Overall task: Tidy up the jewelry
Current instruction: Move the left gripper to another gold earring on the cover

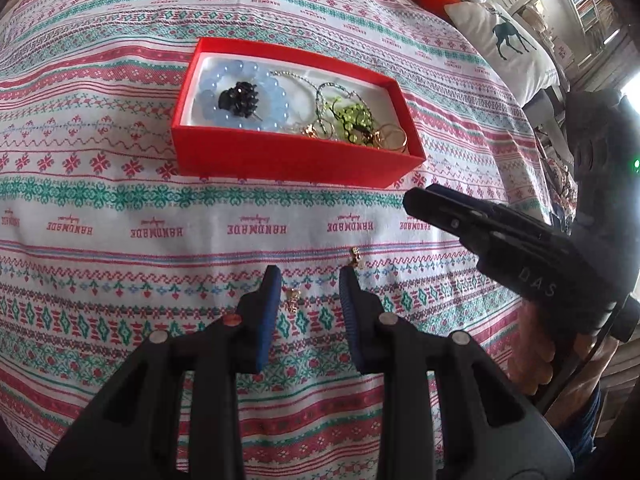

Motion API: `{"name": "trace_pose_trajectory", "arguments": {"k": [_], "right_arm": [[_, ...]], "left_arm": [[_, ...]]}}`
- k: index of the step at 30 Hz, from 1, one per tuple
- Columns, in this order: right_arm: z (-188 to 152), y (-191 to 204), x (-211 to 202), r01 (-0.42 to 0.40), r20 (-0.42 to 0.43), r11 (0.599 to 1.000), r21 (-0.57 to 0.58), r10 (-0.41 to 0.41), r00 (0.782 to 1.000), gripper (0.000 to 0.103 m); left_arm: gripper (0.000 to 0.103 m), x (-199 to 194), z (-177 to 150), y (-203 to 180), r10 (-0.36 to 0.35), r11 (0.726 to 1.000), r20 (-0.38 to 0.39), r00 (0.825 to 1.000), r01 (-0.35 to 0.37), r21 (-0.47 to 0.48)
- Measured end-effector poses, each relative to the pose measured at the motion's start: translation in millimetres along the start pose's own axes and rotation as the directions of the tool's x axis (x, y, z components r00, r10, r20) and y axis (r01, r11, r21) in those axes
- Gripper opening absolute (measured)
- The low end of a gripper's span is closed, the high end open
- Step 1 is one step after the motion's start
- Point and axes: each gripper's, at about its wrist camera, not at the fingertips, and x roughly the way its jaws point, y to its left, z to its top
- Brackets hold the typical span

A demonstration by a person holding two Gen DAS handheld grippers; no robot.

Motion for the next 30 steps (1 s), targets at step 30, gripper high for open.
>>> {"name": "trace_pose_trajectory", "arguments": {"k": [30], "right_arm": [[-7.7, 0.6, 7.2, -0.026, -0.05, 1.0, -0.008, 0.025, 0.998, 0.033]], "left_arm": [[0.011, 28.2, -8.0, -13.3, 0.167, 0.979, -0.028, 0.986, -0.163, 0.123]]}}
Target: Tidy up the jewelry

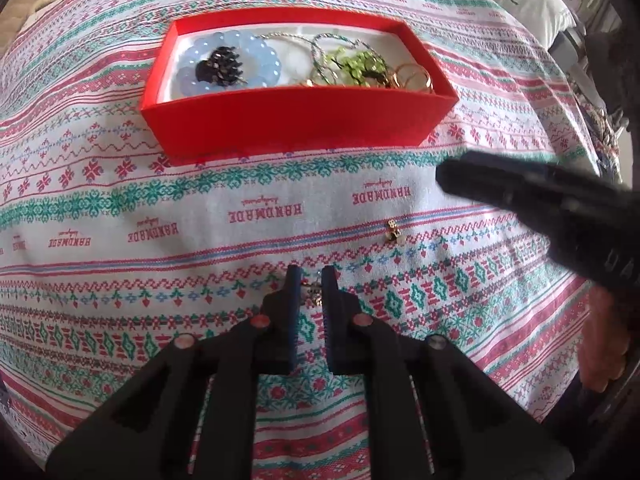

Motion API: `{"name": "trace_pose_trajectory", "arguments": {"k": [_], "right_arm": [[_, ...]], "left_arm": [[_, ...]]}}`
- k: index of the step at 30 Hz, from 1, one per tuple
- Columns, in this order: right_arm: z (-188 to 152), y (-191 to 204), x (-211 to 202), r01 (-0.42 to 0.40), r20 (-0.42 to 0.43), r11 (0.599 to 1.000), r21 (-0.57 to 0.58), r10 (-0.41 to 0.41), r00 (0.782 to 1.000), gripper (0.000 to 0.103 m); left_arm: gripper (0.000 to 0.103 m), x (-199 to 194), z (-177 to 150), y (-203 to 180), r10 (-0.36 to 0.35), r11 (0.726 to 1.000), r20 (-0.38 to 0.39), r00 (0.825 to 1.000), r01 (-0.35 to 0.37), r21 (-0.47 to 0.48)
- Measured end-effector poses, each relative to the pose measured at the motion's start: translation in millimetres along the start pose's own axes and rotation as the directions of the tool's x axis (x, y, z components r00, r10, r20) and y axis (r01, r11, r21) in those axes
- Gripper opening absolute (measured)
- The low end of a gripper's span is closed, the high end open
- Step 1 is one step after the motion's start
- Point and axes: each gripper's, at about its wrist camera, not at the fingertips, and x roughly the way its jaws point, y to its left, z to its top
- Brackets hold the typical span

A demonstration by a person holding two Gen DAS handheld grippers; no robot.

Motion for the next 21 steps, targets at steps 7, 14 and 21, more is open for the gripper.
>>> {"name": "trace_pose_trajectory", "arguments": {"k": [7, 14, 21], "right_arm": [[-11.3, 22.1, 19.7, 0.022, -0.079, 0.993, -0.12, -0.031, 0.996, 0.033], [-22.6, 47.9, 34.5, 0.069, -0.088, 0.964, -0.258, -0.094, 0.992, 0.033], [-29.3, 56.8, 51.8, 0.143, -0.058, 0.931, -0.336, -0.172, 0.983, 0.027]], "left_arm": [[0.011, -19.0, 6.2, 25.9, -0.029, 0.996, 0.039, 0.999, 0.032, -0.085], [0.011, -27.3, 6.0, 37.9, -0.028, 0.99, 0.065, 0.997, 0.036, -0.134], [0.011, -29.7, 6.9, 38.6, -0.018, 0.99, 0.072, 0.997, 0.028, -0.138]]}}
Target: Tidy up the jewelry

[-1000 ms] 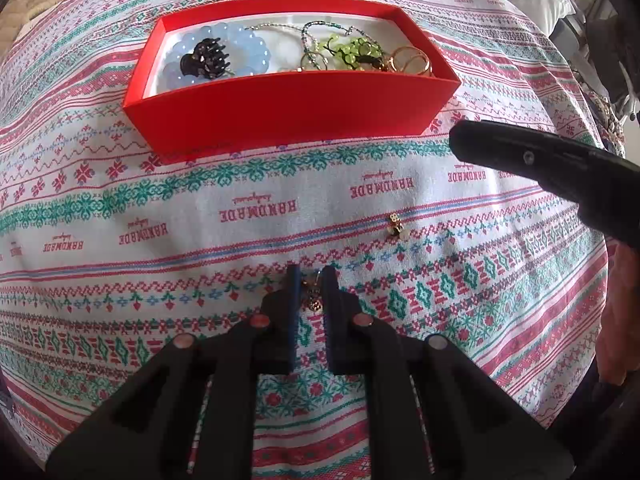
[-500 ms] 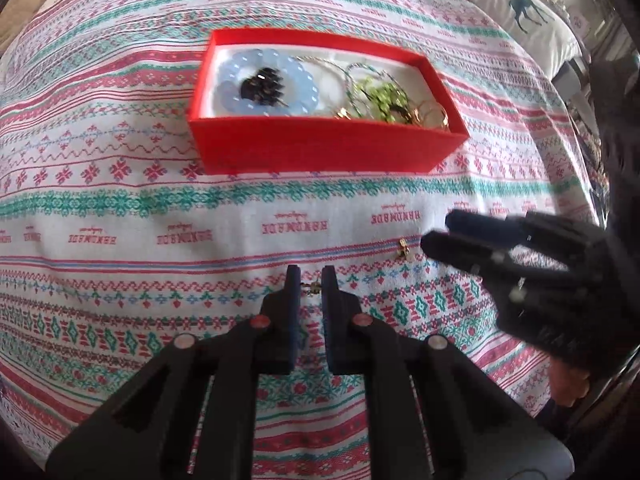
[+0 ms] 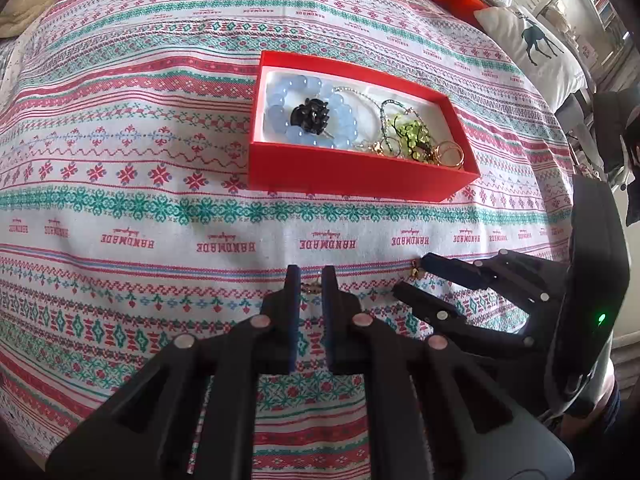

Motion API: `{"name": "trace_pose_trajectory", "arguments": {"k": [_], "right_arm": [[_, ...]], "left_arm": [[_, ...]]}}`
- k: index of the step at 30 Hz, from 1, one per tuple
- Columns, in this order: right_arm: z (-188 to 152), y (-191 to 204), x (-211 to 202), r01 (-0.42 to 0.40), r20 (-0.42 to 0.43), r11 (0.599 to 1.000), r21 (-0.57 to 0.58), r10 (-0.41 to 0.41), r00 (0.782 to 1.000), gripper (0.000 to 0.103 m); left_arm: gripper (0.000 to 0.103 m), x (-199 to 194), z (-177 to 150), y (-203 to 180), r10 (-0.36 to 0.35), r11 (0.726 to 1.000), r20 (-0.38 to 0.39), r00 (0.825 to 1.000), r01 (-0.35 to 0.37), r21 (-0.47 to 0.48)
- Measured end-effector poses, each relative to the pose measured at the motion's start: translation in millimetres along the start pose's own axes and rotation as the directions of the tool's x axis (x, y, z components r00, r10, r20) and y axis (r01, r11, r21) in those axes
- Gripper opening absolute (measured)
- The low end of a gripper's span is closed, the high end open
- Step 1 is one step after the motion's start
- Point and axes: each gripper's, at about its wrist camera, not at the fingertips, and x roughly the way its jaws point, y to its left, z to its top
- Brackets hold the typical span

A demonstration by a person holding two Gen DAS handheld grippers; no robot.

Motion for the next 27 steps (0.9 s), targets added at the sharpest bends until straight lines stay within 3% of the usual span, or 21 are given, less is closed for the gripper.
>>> {"name": "trace_pose_trajectory", "arguments": {"k": [2, 3, 10, 20, 27], "right_arm": [[-0.4, 3.1, 2.1, 0.013, 0.01, 1.0, -0.019, -0.013, 1.0, 0.011], [-0.4, 3.5, 2.7, 0.013, 0.01, 1.0, -0.019, -0.013, 1.0, 0.009], [-0.3, -0.9, -5.4, 0.004, 0.025, 1.0, 0.004, -0.004, 1.0, 0.008], [6.0, -34.4, -34.3, -0.116, 0.095, 0.985, 0.127, 0.104, 0.99, 0.008], [9.6, -44.3, -53.3, -0.158, 0.153, 0.971, 0.179, 0.131, 0.98, 0.008]], "left_arm": [[0.011, -1.5, 0.9, 1.1, -0.003, 1.0, 0.003, 1.0, 0.003, -0.003], [0.011, -2.2, 1.7, 1.9, -0.005, 1.0, 0.004, 1.0, 0.005, -0.003], [0.011, -13.9, 7.0, 7.1, -0.026, 1.0, 0.028, 0.999, 0.026, -0.009], [0.011, -35.1, 15.4, 17.5, -0.071, 0.997, 0.082, 0.994, 0.074, -0.036], [0.011, -51.7, 27.3, 15.6, -0.125, 0.99, 0.14, 0.982, 0.134, -0.053]]}}
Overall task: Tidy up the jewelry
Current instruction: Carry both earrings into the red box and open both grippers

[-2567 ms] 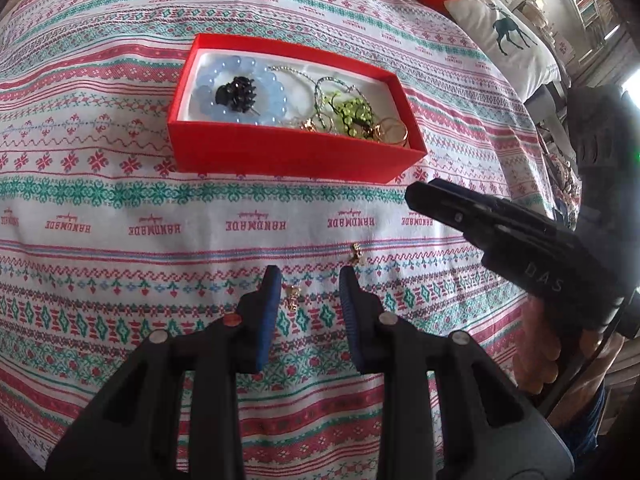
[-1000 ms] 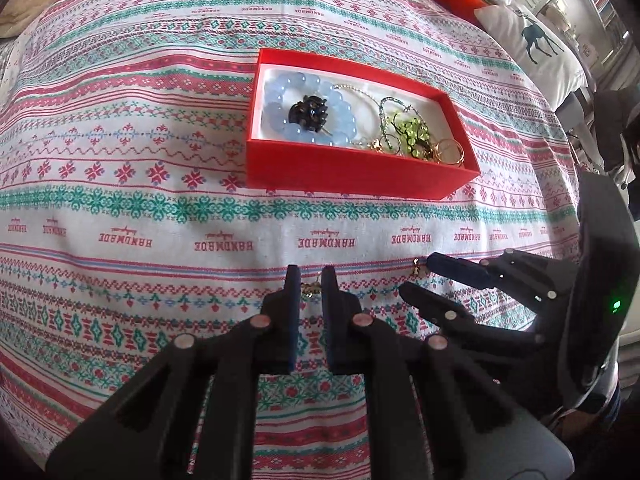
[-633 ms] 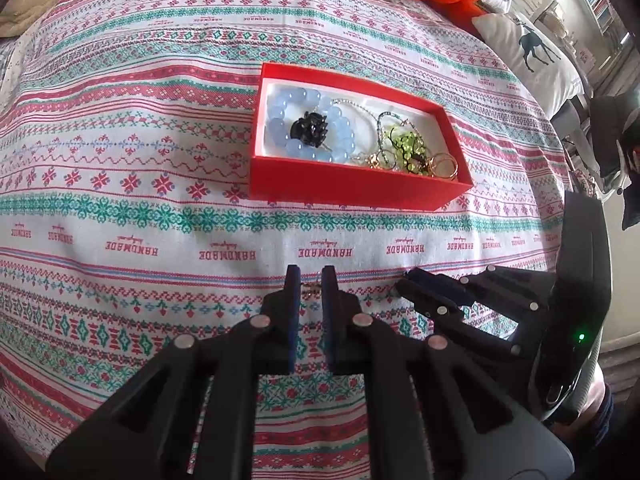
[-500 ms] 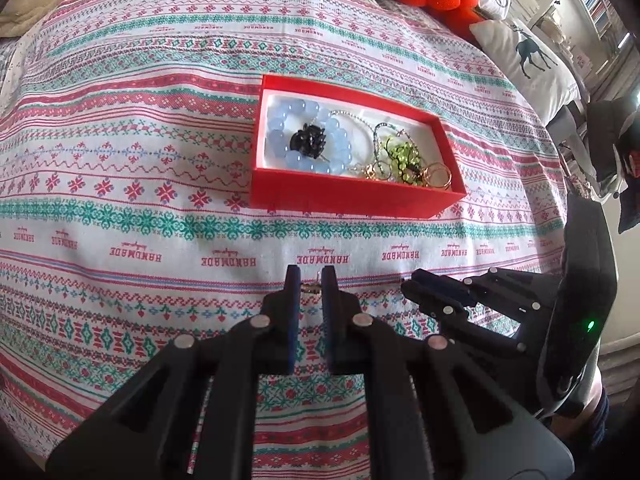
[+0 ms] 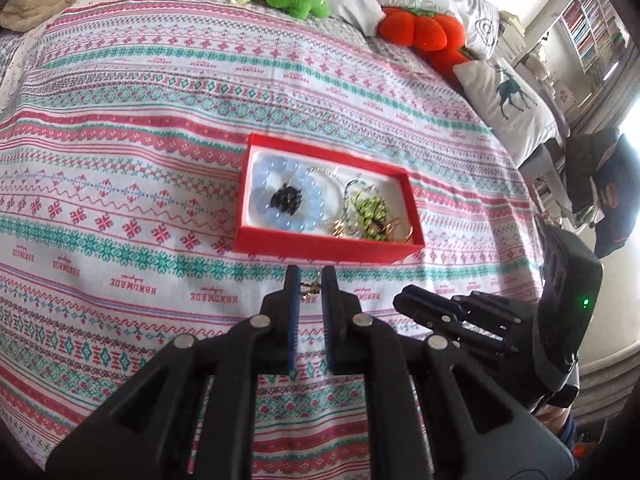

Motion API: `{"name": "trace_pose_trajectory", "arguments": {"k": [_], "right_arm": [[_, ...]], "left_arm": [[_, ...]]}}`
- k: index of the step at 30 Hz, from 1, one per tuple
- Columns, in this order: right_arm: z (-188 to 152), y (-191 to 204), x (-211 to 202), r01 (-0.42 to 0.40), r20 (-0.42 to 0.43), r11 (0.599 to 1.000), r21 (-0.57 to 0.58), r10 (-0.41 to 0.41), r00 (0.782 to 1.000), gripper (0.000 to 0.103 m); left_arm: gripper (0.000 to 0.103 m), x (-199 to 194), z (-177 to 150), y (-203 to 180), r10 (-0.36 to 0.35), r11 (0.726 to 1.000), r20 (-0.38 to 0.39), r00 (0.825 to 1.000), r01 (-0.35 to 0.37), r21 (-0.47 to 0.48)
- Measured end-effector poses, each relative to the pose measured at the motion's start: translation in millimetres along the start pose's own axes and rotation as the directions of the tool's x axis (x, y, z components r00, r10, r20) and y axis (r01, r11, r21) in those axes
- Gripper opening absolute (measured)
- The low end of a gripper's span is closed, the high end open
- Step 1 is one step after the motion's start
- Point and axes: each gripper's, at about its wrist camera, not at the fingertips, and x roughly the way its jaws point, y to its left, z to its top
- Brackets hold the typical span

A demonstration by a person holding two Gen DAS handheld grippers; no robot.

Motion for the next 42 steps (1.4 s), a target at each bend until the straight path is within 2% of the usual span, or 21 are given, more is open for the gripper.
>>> {"name": "trace_pose_trajectory", "arguments": {"k": [6, 14, 18, 29, 33, 42], "right_arm": [[9.0, -6.2, -10.1, -0.001, 0.042, 0.999, 0.04, 0.0, 0.999, 0.008], [30.2, -15.2, -11.8, -0.011, 0.085, 0.994, 0.112, 0.001, 0.996, 0.008], [43.2, -19.7, -7.3, -0.017, 0.103, 0.989, 0.146, 0.002, 0.995, 0.008], [60.2, -32.6, 18.1, -0.045, 0.122, 0.973, 0.227, 0.018, 0.992, 0.008], [63.4, -36.8, 29.4, -0.08, 0.124, 0.963, 0.256, 0.049, 0.991, 0.009], [65.8, -38.0, 31.9, -0.118, 0.151, 0.959, 0.257, 0.08, 0.985, 0.011]], "left_arm": [[0.011, 1.4, 15.3, -10.0, -0.028, 0.999, 0.033, 0.999, 0.029, -0.014], [0.011, 25.9, 28.5, -18.1, -0.024, 0.999, 0.031, 0.999, 0.026, -0.035], [0.011, 36.7, 35.2, -17.0, -0.026, 0.997, 0.035, 0.999, 0.029, -0.071], [0.011, 63.8, 43.7, -19.7, -0.022, 0.996, 0.025, 0.999, 0.024, -0.081], [0.011, 71.0, 45.3, -18.6, -0.028, 0.996, 0.018, 0.999, 0.029, -0.082], [0.011, 74.1, 49.6, -15.3, -0.031, 0.995, 0.022, 0.999, 0.033, -0.091]]}}
